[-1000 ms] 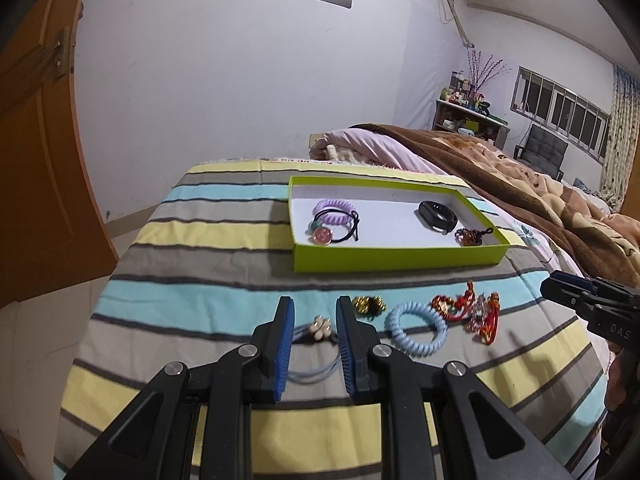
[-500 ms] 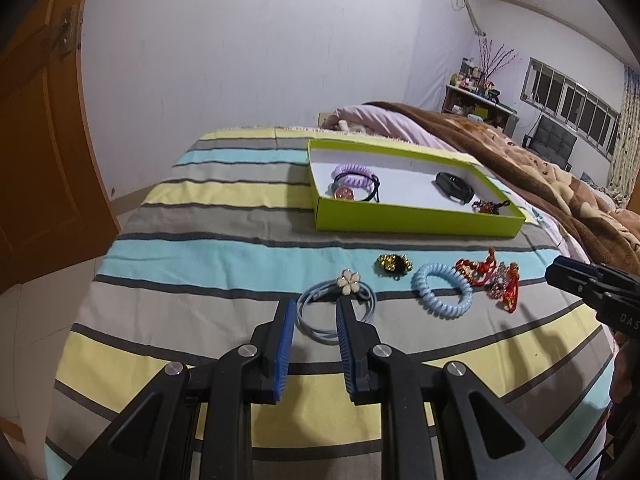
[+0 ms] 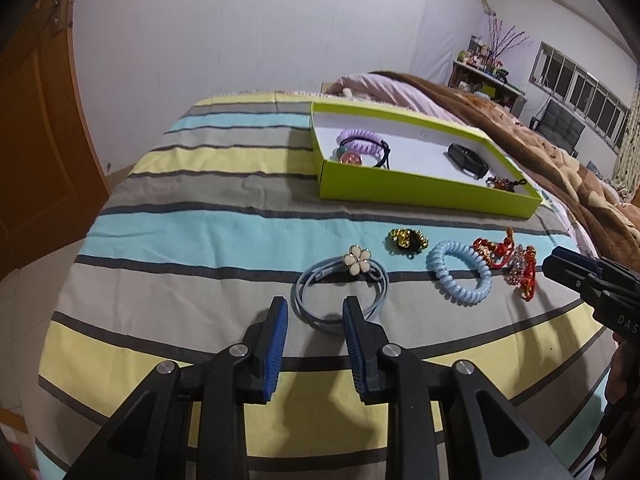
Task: Organize jewelry
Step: 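Grasp the grey flower hair tie with the left gripper while the right gripper grasps a red tassel charm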
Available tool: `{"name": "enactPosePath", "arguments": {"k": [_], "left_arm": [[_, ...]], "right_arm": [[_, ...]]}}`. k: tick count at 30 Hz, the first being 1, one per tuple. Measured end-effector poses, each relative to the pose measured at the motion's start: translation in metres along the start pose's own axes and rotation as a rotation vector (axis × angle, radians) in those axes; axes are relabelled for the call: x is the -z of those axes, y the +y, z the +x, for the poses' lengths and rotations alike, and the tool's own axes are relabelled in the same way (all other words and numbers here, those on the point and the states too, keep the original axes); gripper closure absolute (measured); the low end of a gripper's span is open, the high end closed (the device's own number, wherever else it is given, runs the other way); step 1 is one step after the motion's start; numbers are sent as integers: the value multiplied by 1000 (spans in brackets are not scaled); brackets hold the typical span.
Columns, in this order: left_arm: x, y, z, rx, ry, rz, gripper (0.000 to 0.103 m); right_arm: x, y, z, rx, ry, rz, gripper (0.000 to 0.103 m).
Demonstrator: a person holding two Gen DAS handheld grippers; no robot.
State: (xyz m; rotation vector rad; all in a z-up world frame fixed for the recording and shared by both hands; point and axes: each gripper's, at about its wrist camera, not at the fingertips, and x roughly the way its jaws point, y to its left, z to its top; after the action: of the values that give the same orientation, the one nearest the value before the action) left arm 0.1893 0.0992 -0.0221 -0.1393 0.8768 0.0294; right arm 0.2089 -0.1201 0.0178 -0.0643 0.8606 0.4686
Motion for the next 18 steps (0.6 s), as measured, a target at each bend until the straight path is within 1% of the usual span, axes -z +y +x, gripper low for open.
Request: {"name": "enactPosePath", "arguments": {"k": [8, 12, 15, 17, 18], "left_arm": [[-4, -5, 6, -17, 3, 7, 75], [-5, -7, 7, -25, 4, 13, 75], [-6, -8, 8, -30, 5, 18, 75], [-6, -8, 8, -31, 5, 20, 75], [-6, -8, 8, -30, 5, 20, 75]], "right_arm": [[-6, -13, 13, 11, 30, 88, 66], [-8, -20, 25, -14, 65, 133, 66], [-8, -24, 26, -30, 63, 150, 66], [-7, -24, 25, -25, 66, 141, 79], [-7, -25, 25, -32, 68, 139, 80]]}}
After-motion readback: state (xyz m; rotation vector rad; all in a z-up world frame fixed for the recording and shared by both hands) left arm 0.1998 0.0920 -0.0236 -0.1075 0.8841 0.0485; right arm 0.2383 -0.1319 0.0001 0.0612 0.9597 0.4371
